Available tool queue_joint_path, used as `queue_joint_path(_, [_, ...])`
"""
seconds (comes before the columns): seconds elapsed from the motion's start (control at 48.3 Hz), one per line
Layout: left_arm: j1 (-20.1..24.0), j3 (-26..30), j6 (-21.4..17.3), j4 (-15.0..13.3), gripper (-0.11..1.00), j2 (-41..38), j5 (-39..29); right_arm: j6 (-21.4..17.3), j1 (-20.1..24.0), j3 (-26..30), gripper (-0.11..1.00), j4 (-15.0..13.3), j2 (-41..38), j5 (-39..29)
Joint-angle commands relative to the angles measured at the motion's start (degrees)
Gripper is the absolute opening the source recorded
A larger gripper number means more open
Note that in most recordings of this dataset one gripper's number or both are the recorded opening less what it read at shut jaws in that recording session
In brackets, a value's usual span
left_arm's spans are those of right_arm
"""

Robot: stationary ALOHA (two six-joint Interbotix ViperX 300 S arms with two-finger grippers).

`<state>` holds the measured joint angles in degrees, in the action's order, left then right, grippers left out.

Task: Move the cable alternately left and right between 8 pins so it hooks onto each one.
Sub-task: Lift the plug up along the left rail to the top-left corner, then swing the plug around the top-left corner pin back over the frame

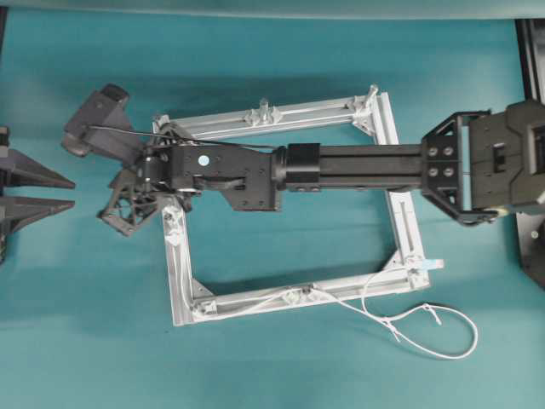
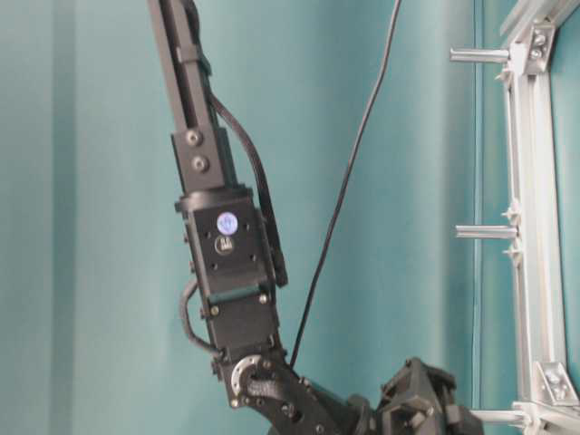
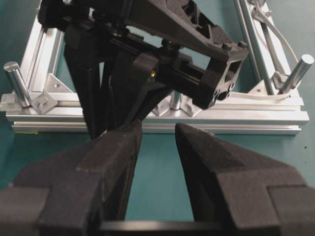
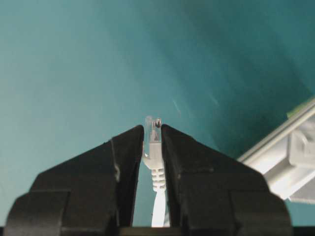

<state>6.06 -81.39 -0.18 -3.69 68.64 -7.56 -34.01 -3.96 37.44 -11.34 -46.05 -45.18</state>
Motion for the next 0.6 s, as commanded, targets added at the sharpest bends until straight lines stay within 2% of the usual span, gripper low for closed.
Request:
queue_joint_path(0.0, [-0.09,0.70,0.26,0.18,0.38,-0.44,0.53,0.53,-0.26,3.78,0.16,-0.09,0.79,0.35])
queue_joint_path(0.579, [-0.09,0.70,0.26,0.18,0.38,-0.44,0.53,0.35,-6.33,7.65,0.16,-0.26,-0.70,0.70])
